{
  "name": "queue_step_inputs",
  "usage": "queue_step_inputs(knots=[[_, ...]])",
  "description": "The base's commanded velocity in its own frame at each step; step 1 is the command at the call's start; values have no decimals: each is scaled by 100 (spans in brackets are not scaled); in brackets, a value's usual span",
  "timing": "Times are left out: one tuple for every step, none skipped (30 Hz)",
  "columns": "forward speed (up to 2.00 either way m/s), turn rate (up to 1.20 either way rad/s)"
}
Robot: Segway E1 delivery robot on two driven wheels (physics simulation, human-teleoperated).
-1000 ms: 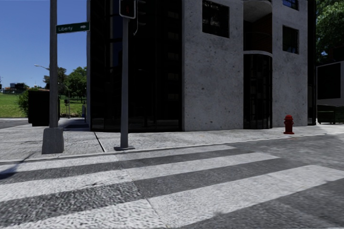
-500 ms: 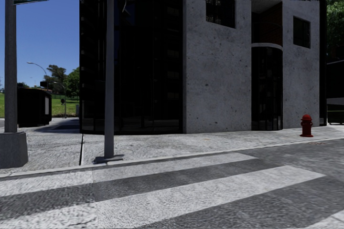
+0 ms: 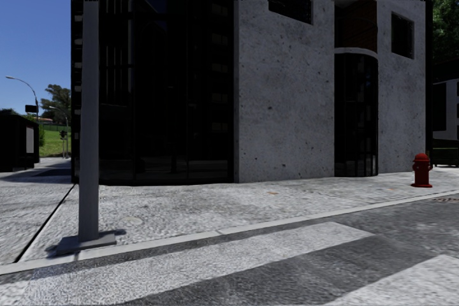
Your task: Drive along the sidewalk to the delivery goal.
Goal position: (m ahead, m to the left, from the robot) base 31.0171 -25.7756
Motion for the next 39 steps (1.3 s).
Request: queue_step_inputs(knots=[[200, 0], [200, 0], [200, 0], [200, 0], [200, 0], [200, 0], [200, 0], [200, 0], [200, -3], [200, -3], [200, -9], [200, -19], [200, -27], [200, -27], [200, -29], [200, -30], [200, -30], [200, -30], [200, -30], [200, -30], [198, -30], [190, -31], [190, -31], [180, -36], [175, -37], [170, -37], [170, -37], [167, -37], [165, -38], [164, -38], [164, -38], [159, -38], [152, -39], [143, -40], [143, -40], [140, -41], [137, -41], [136, -41], [136, -41]])
